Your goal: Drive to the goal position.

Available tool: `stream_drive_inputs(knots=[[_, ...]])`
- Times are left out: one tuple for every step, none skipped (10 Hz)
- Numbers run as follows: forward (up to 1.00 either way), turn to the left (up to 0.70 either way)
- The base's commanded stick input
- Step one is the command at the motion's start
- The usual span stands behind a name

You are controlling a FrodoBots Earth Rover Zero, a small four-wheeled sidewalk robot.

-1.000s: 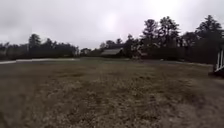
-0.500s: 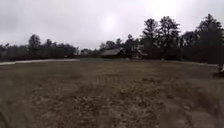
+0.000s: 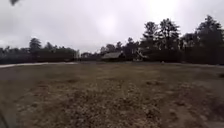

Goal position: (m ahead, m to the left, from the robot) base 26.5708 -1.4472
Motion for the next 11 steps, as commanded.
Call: stream_drive_inputs(knots=[[0.70,0.00],[0.70,0.00],[0.70,0.00],[0.70,0.00],[0.70,0.00],[0.70,0.00],[0.70,-0.09],[0.70,-0.35],[0.70,-0.35],[0.70,-0.35],[0.70,-0.35]])
